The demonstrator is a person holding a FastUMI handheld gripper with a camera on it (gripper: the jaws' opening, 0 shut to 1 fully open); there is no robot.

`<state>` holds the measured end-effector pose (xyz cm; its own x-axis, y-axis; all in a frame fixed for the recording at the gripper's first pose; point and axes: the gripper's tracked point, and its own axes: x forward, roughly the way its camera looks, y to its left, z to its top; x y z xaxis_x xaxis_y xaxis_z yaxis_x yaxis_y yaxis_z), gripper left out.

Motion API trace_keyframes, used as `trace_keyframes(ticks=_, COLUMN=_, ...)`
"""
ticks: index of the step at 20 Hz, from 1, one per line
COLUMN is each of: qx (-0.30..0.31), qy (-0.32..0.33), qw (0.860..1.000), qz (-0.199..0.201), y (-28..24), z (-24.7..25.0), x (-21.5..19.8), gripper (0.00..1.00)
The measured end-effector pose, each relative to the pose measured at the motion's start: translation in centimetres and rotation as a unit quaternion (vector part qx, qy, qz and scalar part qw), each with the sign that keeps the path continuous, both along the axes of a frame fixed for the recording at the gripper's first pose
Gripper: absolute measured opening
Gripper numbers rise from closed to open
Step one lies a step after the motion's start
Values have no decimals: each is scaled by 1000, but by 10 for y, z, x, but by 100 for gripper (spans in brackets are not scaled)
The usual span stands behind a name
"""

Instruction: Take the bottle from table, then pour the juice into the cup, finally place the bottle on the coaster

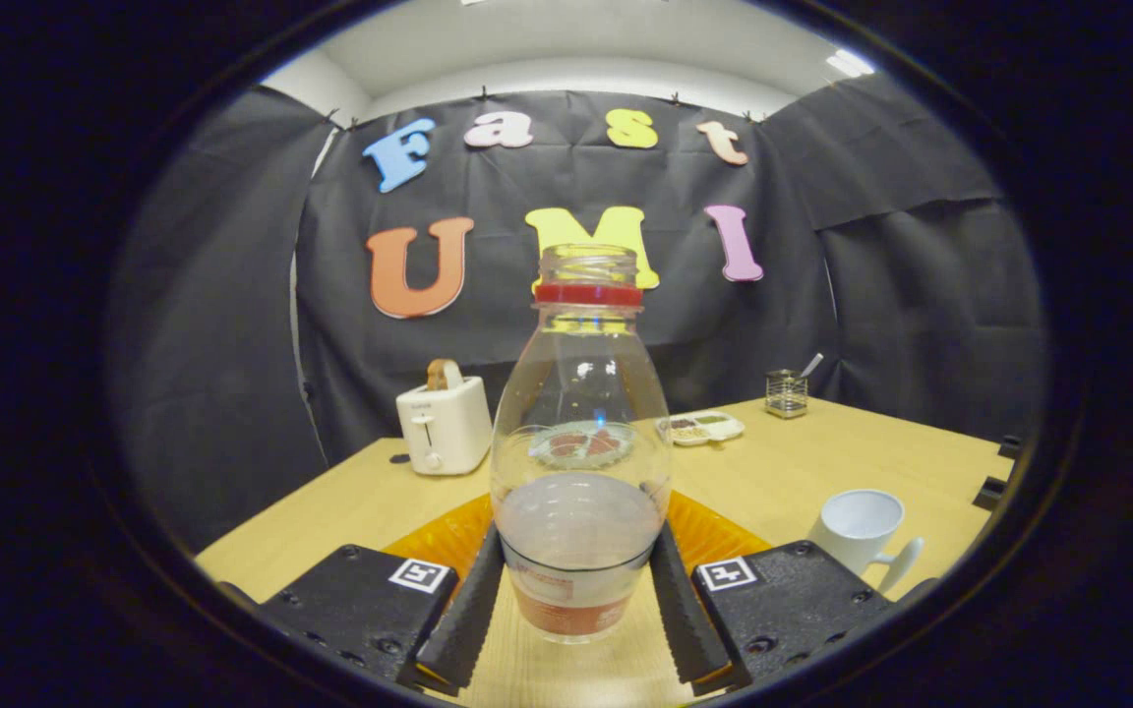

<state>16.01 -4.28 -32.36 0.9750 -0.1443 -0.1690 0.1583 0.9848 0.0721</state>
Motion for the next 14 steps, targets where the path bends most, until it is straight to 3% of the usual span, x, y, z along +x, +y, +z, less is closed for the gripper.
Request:
trace_keyframes(ticks=3, qx=92, qy=-10, qw=996, qz=11, y=-13, z=18, x=-5, gripper=77)
trace_keyframes(ticks=7, qx=203, qy=-3, qw=979, qz=25, y=-21, z=27, x=-4, gripper=77)
trace_keyframes(ticks=14, qx=371, qy=-1, qw=927, qz=50, y=-12, z=34, x=-2, gripper=76)
